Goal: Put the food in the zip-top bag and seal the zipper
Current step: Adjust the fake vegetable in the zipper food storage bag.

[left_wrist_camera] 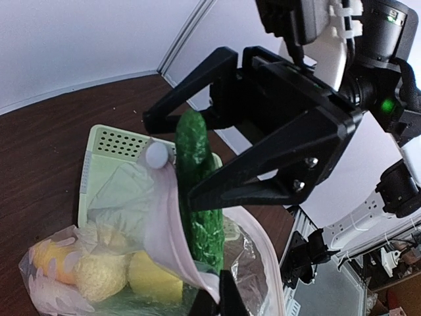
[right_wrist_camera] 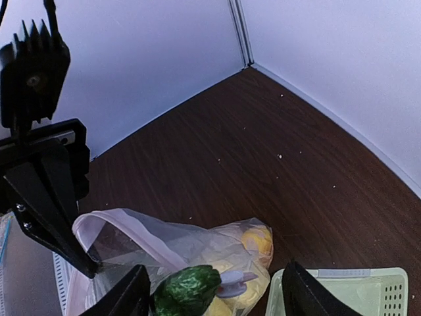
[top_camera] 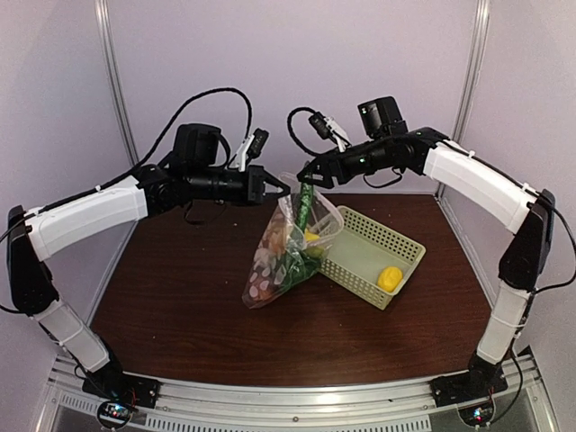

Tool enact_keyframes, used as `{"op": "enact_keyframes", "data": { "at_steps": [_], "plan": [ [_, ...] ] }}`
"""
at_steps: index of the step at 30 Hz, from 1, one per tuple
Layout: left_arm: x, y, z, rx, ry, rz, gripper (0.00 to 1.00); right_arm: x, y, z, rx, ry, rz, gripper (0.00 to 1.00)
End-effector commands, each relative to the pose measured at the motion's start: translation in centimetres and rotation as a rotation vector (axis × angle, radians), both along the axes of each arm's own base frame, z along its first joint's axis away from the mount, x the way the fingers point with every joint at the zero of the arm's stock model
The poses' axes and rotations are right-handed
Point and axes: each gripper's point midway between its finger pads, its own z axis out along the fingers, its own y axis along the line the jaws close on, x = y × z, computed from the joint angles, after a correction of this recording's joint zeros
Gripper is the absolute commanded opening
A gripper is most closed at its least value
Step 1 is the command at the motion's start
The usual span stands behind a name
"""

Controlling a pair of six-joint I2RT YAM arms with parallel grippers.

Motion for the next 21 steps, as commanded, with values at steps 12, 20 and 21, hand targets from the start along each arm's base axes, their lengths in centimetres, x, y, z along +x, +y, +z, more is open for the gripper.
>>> {"op": "enact_keyframes", "data": {
  "at_steps": [12,20,21],
  "plan": [
    [-0.5,-1.0,-0.4,-0.018,-0.024,-0.066,0.0,-2.7,-0.2,1.0,0.048,0.009,0.08,0.13],
    [0.2,-1.1,-0.3,-0.042,0.005,-0.023,0.0,-5.2,-1.6,5.5,0.154,-0.139,0.101,0.08],
    [0.4,-1.1,0.0,-0.052,0.007,-0.015,0.0,-5.6,-1.8,5.7,0.17,-0.153,0.105,0.07]
  ]
}}
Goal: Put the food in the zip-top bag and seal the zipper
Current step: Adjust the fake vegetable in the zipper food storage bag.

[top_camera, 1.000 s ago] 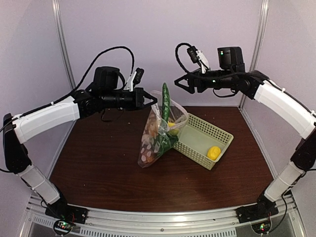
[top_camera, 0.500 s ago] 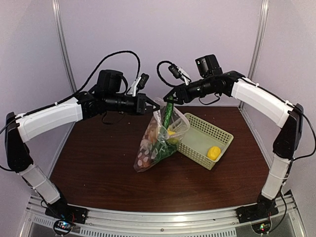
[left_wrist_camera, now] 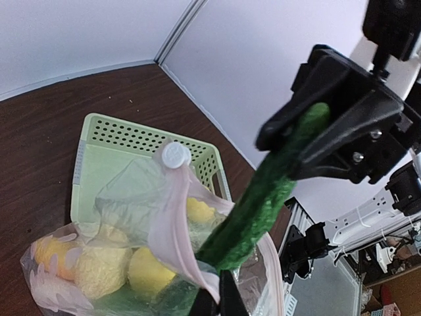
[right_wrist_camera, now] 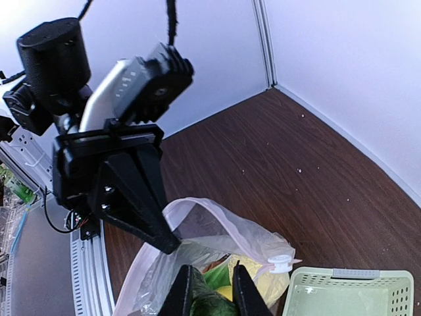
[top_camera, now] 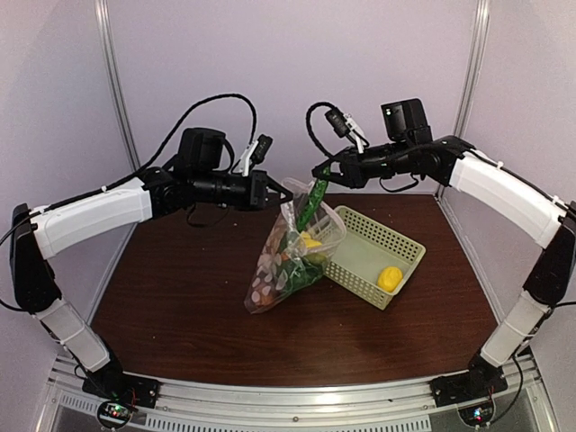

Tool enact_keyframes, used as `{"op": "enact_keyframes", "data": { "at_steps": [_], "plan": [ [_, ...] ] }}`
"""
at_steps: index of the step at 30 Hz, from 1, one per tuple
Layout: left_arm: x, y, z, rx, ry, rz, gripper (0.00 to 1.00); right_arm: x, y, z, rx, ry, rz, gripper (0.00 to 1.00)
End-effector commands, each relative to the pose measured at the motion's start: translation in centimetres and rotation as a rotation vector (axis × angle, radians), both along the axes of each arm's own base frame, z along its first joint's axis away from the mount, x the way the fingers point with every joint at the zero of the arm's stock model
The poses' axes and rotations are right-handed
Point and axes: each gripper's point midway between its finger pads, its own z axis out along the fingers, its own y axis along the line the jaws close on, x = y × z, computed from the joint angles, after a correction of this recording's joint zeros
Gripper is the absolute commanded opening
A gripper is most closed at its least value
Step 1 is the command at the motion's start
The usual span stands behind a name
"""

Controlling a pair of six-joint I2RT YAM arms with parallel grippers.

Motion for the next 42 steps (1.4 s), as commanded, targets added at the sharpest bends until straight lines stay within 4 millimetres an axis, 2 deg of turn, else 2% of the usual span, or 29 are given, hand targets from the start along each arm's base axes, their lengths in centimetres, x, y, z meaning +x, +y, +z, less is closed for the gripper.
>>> {"op": "enact_keyframes", "data": {
  "at_steps": [1,5,12,15,17,20,25,27,31,34,38,42],
  "plan": [
    [0.8,-0.6,1.7,-0.075,-0.028,0.028,0.0,-2.3,-0.9,4.5,0.119,-0.148,0.034,0.06],
    [1.3,-0.9,3.0,-0.121,-0.04,0.041,0.0,-3.1,0.0,1.9,0.106,-0.054,0.064,0.05],
    [1.3,-1.2,4.7,-0.175,-0.039,0.037,0.0,-3.3,1.7,-2.6,-0.027,-0.078,0.028,0.0],
    [1.1,-1.1,4.9,-0.181,-0.026,0.037,0.0,-3.2,2.3,-3.7,-0.028,-0.073,0.003,0.0],
    [1.1,-1.0,5.7,-0.208,-0.044,0.038,0.0,-3.2,2.6,-4.0,-0.003,-0.075,-0.008,0.0],
    [1.0,-0.8,6.1,-0.216,-0.052,0.045,0.0,-3.1,3.0,-4.5,0.039,-0.038,-0.026,0.04],
    [0.9,-0.2,6.4,-0.224,-0.065,0.069,0.0,-2.9,3.8,-5.6,0.018,0.009,-0.02,0.22],
    [0.9,-0.1,6.4,-0.223,-0.069,0.07,0.0,-2.7,4.0,-6.1,-0.012,0.011,-0.022,0.26],
    [0.7,-0.2,6.3,-0.22,-0.076,0.055,0.0,-2.5,3.7,-5.4,-0.044,-0.023,-0.031,0.34],
    [0.5,-0.2,6.1,-0.21,-0.081,0.045,0.0,-2.2,2.8,-3.0,-0.067,-0.116,-0.053,0.44],
    [0.4,-0.2,5.6,-0.192,-0.079,0.037,0.0,-1.8,1.1,1.2,-0.067,-0.244,-0.113,0.6],
    [0.4,-0.2,5.1,-0.149,-0.089,0.03,0.0,-1.6,-0.4,3.9,-0.079,-0.297,-0.154,0.66]
  ]
}}
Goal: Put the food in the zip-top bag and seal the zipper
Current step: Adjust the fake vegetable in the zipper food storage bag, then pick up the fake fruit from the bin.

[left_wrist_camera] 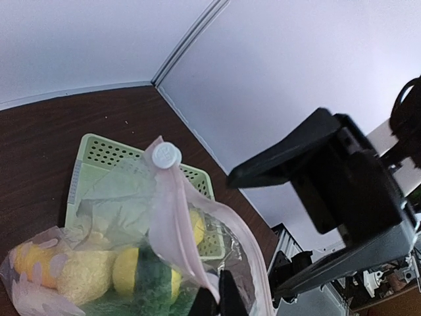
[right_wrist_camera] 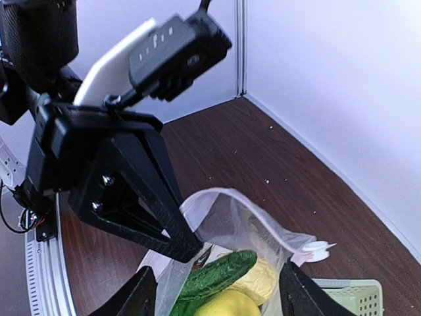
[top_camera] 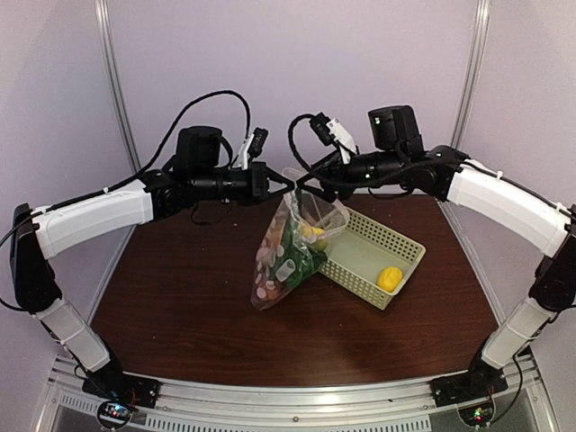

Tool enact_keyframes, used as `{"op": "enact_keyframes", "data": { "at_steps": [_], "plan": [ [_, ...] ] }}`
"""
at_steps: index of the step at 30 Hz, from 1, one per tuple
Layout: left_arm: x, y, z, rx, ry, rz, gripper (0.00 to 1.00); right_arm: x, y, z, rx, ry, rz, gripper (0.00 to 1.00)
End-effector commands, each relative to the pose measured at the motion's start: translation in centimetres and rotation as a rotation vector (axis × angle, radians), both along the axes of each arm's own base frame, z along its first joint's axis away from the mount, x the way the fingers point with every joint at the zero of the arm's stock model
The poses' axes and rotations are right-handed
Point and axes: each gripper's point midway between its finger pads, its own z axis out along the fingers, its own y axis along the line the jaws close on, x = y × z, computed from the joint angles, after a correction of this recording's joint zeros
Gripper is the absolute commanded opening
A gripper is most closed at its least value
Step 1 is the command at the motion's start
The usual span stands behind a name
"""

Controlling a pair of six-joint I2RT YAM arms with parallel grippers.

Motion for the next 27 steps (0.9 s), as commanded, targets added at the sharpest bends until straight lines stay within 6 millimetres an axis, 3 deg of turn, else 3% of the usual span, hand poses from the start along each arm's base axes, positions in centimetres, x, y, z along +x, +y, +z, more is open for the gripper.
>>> {"op": "enact_keyframes", "data": {
  "at_steps": [1,4,7,11,14,19,24,27],
  "plan": [
    [-0.5,0.4,2.9,-0.01,-0.113,-0.017,0.0,0.1,-2.9,4.9,-0.01,-0.118,-0.076,0.66],
    [0.7,1.0,1.0,0.096,-0.123,0.038,0.0,0.6,-4.9,5.0,-0.032,-0.137,-0.118,0.7],
    [1.0,1.7,-0.3,0.214,-0.132,0.041,0.0,1.6,-7.6,3.0,-0.107,-0.113,-0.169,0.71],
    [1.7,3.7,-1.8,0.417,-0.174,0.077,0.0,2.4,-12.2,-2.8,-0.259,0.027,-0.212,0.69],
    [0.6,3.3,-2.0,0.404,-0.18,0.008,0.0,2.5,-15.8,-7.8,-0.4,0.113,-0.247,0.68],
    [0.2,2.8,-3.1,0.374,-0.146,-0.014,0.0,1.2,-19.6,-15.6,-0.631,0.269,-0.255,0.67],
    [0.2,2.0,-4.1,0.356,-0.111,-0.034,0.0,0.6,-21.3,-20.2,-0.774,0.38,-0.25,0.68],
    [0.1,1.7,-4.4,0.343,-0.095,-0.049,0.0,0.4,-21.8,-21.8,-0.823,0.431,-0.241,0.7]
  ]
}}
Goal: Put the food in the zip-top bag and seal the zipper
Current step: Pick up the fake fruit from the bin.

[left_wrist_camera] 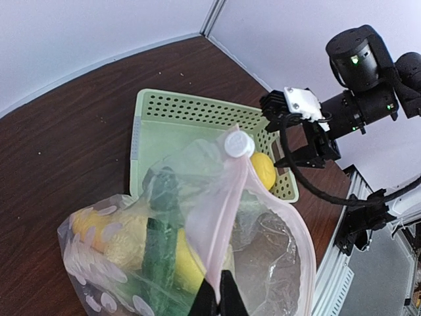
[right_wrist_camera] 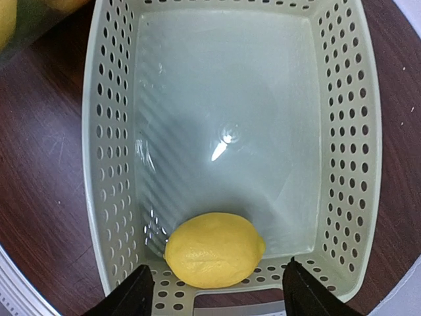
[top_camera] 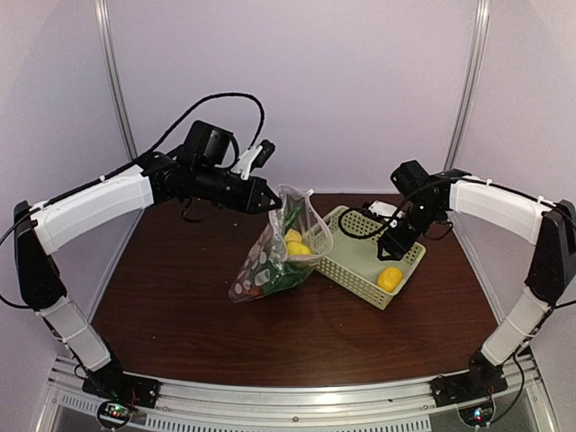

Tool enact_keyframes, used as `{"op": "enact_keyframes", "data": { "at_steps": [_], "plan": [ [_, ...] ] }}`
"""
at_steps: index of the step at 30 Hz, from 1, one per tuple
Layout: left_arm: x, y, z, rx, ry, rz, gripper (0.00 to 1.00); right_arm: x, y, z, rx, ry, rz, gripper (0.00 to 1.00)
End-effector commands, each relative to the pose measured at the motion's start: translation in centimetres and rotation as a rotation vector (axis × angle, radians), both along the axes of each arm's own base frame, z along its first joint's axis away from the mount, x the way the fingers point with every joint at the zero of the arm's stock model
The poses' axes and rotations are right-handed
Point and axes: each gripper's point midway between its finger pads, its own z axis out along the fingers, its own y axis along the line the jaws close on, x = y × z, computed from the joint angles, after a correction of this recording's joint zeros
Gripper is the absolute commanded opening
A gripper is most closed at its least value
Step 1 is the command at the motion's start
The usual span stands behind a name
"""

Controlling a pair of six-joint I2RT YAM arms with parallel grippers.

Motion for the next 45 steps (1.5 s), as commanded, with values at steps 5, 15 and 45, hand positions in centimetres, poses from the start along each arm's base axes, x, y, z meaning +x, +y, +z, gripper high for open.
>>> {"op": "enact_keyframes", "data": {
  "at_steps": [5,15,45],
  "plan": [
    [0.0,-1.1,-0.8,-0.039,0.02,-0.03,0.0,-0.9,-1.8,-4.2,-0.14,0.145,0.006,0.75],
    [-0.2,-1.1,-1.0,-0.039,0.025,-0.035,0.0,-2.0,-2.8,-8.2,-0.222,0.26,-0.008,0.76],
    [-0.2,-1.2,-1.7,-0.035,0.037,-0.041,0.0,0.4,-2.4,-3.2,-0.171,0.116,-0.065,0.66]
  ]
}}
